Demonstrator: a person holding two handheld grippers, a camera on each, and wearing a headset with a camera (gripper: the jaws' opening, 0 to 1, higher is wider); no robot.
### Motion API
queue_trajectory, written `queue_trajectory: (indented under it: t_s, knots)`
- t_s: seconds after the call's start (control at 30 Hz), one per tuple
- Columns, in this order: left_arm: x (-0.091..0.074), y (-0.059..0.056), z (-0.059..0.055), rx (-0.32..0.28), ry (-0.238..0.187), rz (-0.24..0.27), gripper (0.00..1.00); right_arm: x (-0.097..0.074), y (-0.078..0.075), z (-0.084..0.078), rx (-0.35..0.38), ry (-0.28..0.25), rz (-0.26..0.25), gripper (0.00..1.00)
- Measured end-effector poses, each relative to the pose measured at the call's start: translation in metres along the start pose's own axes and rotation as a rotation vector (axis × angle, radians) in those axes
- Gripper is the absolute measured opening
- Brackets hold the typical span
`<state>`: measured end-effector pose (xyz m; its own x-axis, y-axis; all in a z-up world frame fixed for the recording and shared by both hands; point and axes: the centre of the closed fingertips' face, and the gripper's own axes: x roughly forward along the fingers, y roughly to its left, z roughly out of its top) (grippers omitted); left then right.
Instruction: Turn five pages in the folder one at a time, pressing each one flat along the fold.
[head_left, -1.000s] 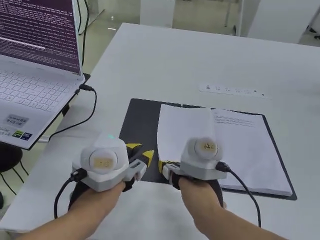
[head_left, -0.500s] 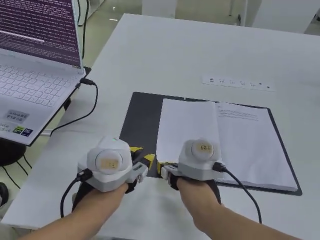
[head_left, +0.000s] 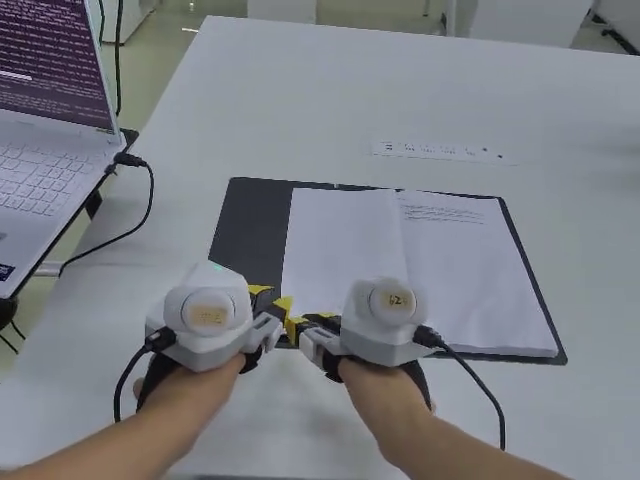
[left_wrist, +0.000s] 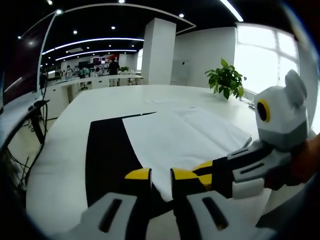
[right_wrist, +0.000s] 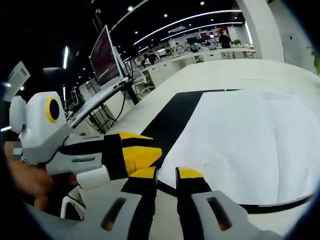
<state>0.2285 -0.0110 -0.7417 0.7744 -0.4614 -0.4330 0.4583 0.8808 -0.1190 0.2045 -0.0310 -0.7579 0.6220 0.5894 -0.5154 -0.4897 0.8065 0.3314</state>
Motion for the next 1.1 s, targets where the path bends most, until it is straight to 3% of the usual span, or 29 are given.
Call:
queue_trajectory:
  t_s: [0.27, 0.3, 0.47, 0.5, 0.57, 0.63, 0.73, 0.9, 1.1]
  knots:
    - [0.016, -0.015, -0.022, 0.018, 0.051, -0.021, 0.14, -0.024, -0.037, 0.004, 0.043, -0.032, -0.071, 0.11]
    - [0.018, -0.015, -0.029, 0.025, 0.072, -0.016, 0.14, -0.027, -0.042, 0.006, 0.066, -0.045, -0.079, 0.11]
    - [0.021, -0.014, -0.043, 0.039, 0.097, 0.012, 0.16, -0.037, -0.063, 0.011, 0.097, -0.07, -0.11, 0.1]
    - [0.021, -0.014, -0.04, 0.058, 0.071, 0.016, 0.16, -0.038, -0.067, 0.012, 0.099, -0.071, -0.118, 0.11]
    - [0.02, -0.015, -0.042, 0.054, 0.074, 0.015, 0.16, -0.039, -0.074, 0.014, 0.131, -0.09, -0.114, 0.1]
    - [0.02, -0.015, -0.043, 0.12, 0.06, 0.013, 0.17, -0.04, -0.08, 0.014, 0.139, -0.097, -0.122, 0.09]
    - [0.02, -0.015, -0.044, 0.103, 0.028, 0.019, 0.17, -0.04, -0.089, 0.015, 0.141, -0.106, -0.122, 0.05]
    - [0.02, -0.015, -0.044, 0.111, 0.031, 0.032, 0.17, -0.037, -0.111, 0.019, 0.168, -0.1, -0.14, 0.0]
    - [0.019, -0.015, -0.044, 0.106, 0.016, 0.043, 0.17, -0.029, -0.133, 0.034, 0.149, -0.112, -0.14, 0.0]
